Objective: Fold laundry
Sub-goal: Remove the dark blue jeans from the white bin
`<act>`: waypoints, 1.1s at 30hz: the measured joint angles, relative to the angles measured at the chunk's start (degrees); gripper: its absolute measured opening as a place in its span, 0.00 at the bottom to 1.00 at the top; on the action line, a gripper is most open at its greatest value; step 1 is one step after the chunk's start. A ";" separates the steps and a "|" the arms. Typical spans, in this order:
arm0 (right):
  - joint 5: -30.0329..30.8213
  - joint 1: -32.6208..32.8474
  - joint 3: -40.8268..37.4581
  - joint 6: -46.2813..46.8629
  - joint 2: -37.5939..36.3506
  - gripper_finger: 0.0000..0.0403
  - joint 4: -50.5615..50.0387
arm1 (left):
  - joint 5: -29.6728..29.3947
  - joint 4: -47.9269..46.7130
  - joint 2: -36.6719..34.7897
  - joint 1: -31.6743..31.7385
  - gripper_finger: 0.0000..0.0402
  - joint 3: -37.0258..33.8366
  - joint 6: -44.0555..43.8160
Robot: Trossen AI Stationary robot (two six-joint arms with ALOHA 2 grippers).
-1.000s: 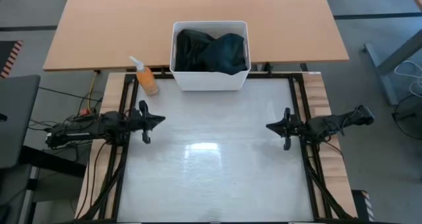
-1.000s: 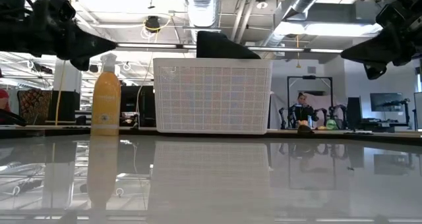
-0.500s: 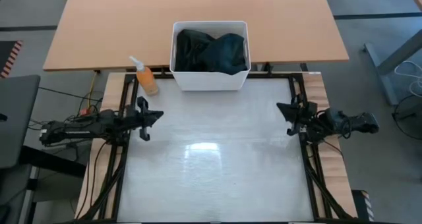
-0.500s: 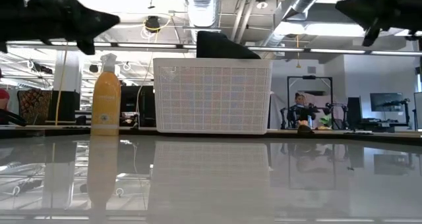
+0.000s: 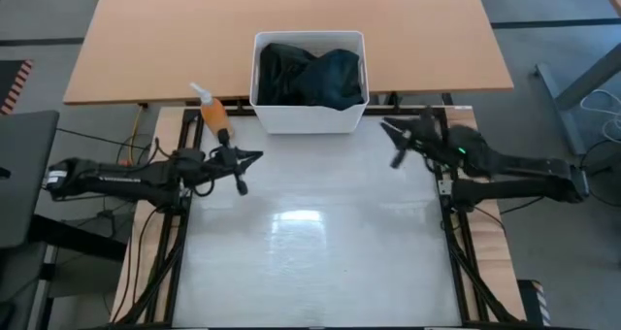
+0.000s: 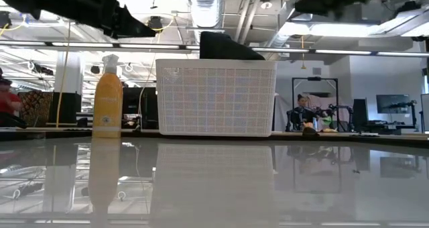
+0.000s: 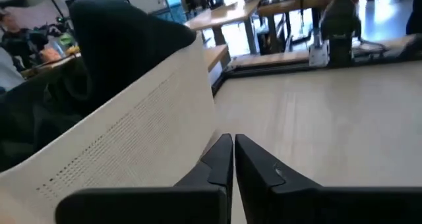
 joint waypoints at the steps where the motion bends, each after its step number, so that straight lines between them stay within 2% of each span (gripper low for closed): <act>1: -0.45 -0.77 3.95 -0.77 3.85 0.32 -2.17 | -0.03 -0.13 0.60 0.00 0.04 0.60 0.30; 7: -2.26 -3.85 26.35 -6.84 25.24 0.56 -18.33 | 0.52 -0.48 3.25 0.00 0.17 1.22 0.45; 11: -1.66 -4.11 38.72 -12.12 36.84 0.66 -27.29 | 0.92 -2.49 4.51 0.00 0.26 1.22 -0.51; 16: 1.73 -4.37 48.44 -13.29 46.20 0.68 -31.91 | 0.98 -5.30 5.06 0.00 0.34 1.30 -3.02; 21: 13.25 -5.68 52.69 -11.36 50.76 0.68 -32.49 | 1.00 -7.46 5.20 -0.01 0.37 1.28 -4.53; 24: 15.64 -6.43 53.84 -10.82 51.66 0.68 -32.79 | 1.00 -8.27 5.19 -0.02 0.38 1.28 -4.63; 26: 14.24 -6.68 54.20 -8.97 51.62 0.64 -33.09 | 1.00 -9.48 5.19 0.00 0.38 1.28 -4.67; 28: 11.79 -6.88 54.23 -7.17 51.62 0.56 -32.90 | 1.00 -10.51 5.21 -0.02 0.38 1.28 -4.76; 30: 10.27 -7.07 54.21 -6.49 51.44 0.41 -32.49 | 1.00 -10.98 5.19 -0.02 0.38 1.28 -4.93; 33: 7.06 -7.38 56.02 -7.32 51.31 0.12 -31.07 | 1.00 -11.97 5.19 -0.02 0.38 1.28 -5.65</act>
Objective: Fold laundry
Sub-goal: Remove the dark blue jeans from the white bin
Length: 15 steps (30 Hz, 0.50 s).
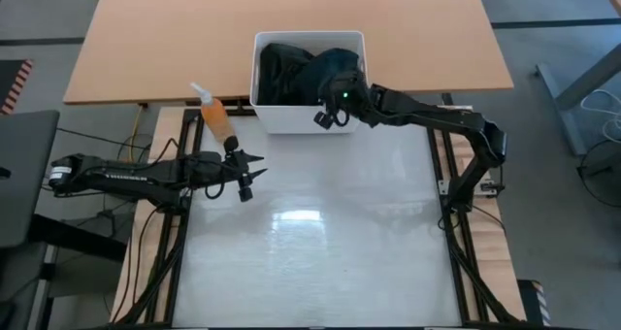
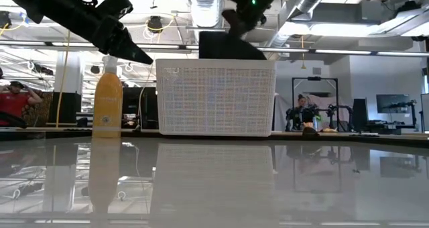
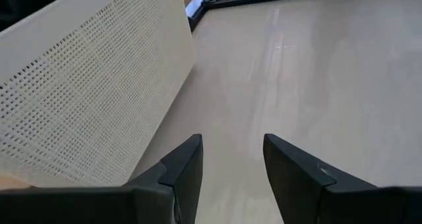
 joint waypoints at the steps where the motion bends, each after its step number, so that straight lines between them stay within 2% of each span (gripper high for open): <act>1: -1.48 -0.13 1.43 -0.39 0.00 0.07 0.57 | 0.00 -0.12 0.00 0.00 0.38 0.00 -0.26; 7: -8.22 -0.13 14.61 -2.64 -0.02 0.06 2.79 | 0.00 -0.62 0.00 0.00 0.38 0.00 -2.28; 12: -17.93 0.37 29.54 -2.51 -0.22 0.06 3.43 | 0.00 -0.94 0.00 0.00 0.38 0.00 -2.38; 15: -25.86 1.25 37.61 -1.12 -0.24 0.06 4.04 | 0.00 -0.92 0.00 0.00 0.38 0.00 -2.38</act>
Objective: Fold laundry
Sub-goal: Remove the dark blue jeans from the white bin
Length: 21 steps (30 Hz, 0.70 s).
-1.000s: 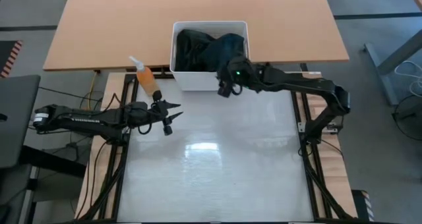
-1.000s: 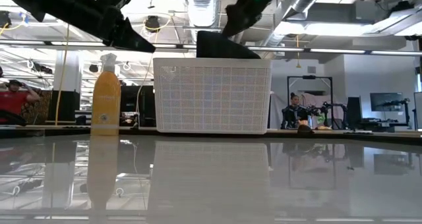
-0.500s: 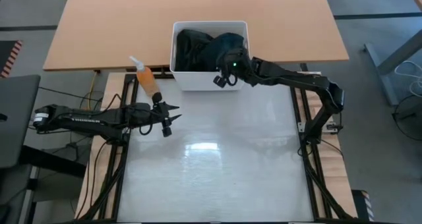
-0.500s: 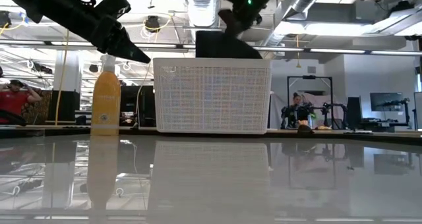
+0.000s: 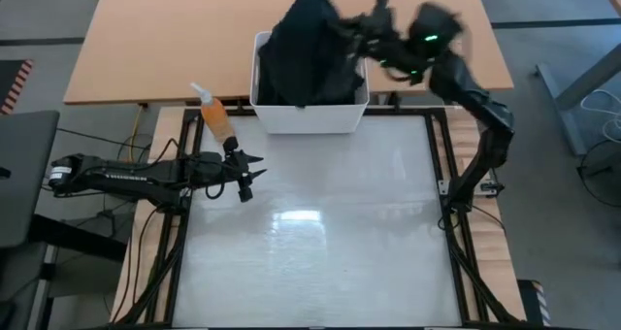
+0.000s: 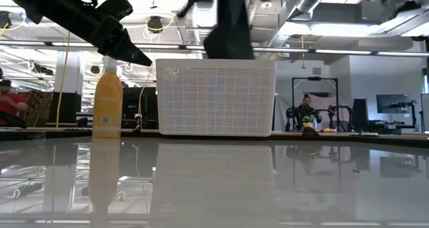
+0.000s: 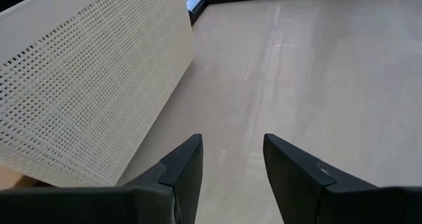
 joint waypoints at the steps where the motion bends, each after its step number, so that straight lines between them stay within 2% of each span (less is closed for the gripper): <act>1: -2.49 0.51 2.34 0.77 0.00 0.06 0.18 | 0.00 0.00 0.00 0.00 0.38 0.00 0.00; 2: -4.90 1.13 4.10 1.62 -0.04 0.06 1.01 | 0.00 0.00 0.00 0.00 0.38 0.00 0.00; 4: -8.74 2.70 2.27 3.14 -2.50 0.06 7.51 | -0.02 0.06 0.00 0.00 0.38 0.00 0.00; 7: -12.96 5.53 1.76 4.82 -5.09 0.06 11.76 | -0.02 0.23 0.00 0.00 0.38 0.00 0.08; 12: -19.69 10.93 2.76 4.56 -9.32 0.06 11.22 | -0.02 1.21 0.00 0.00 0.38 0.00 0.09; 18: -19.41 16.45 2.85 3.88 -12.84 0.07 2.66 | 0.07 6.26 0.00 -0.03 0.38 -0.02 2.78; 21: -15.73 18.05 2.82 2.51 -13.96 0.07 -4.16 | 1.97 11.88 0.00 -0.09 0.38 -0.02 6.68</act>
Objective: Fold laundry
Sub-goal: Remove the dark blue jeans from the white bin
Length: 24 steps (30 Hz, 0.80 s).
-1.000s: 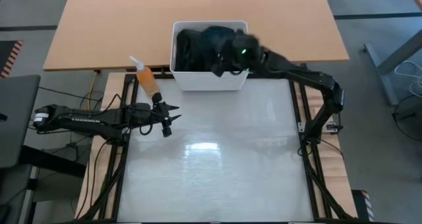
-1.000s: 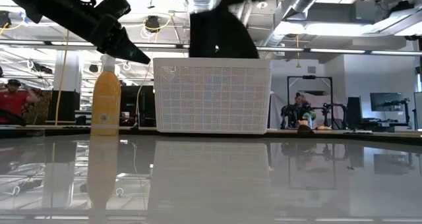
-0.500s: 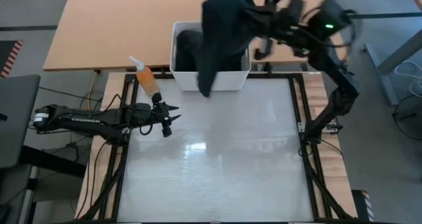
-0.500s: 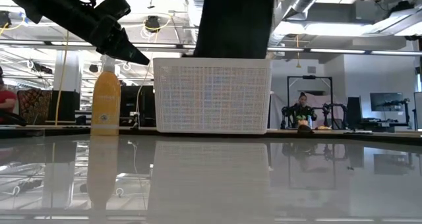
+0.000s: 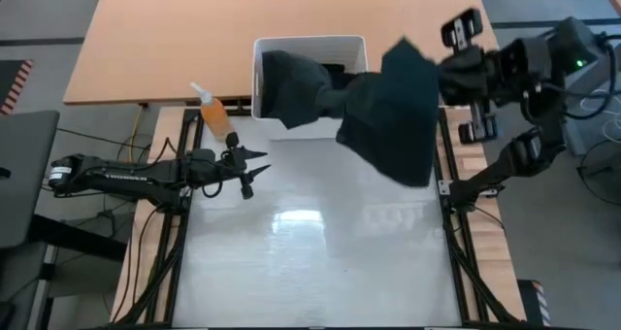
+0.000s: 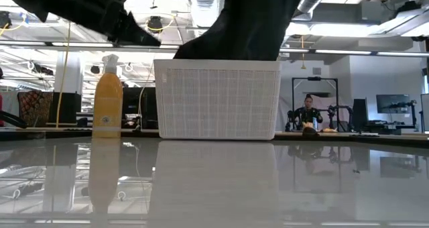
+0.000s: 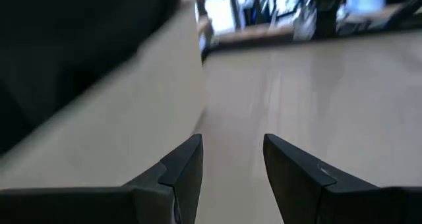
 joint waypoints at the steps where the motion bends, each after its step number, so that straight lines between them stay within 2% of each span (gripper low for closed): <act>1: 1.19 0.30 0.00 -0.46 -0.19 0.07 -1.57 | 0.71 2.12 0.00 0.00 0.38 0.00 1.75; 5: 3.99 0.67 0.02 -1.36 -0.15 0.06 -5.42 | 1.05 14.48 2.07 0.00 0.38 0.00 10.98; 9: 4.20 0.59 -0.04 -1.51 1.09 0.08 -6.17 | 2.18 27.79 8.41 0.01 0.41 0.45 19.06; 13: 4.18 -0.39 -0.08 -1.62 1.63 0.07 -6.10 | 1.62 28.39 17.13 0.04 0.49 7.04 23.34; 20: 4.44 -2.14 -0.07 -0.98 2.07 0.07 -6.95 | -11.03 28.60 31.70 0.46 0.63 23.29 27.30; 24: 4.42 -2.62 -0.09 -0.96 2.09 0.07 -7.59 | -13.75 27.02 37.17 1.56 0.64 28.71 27.85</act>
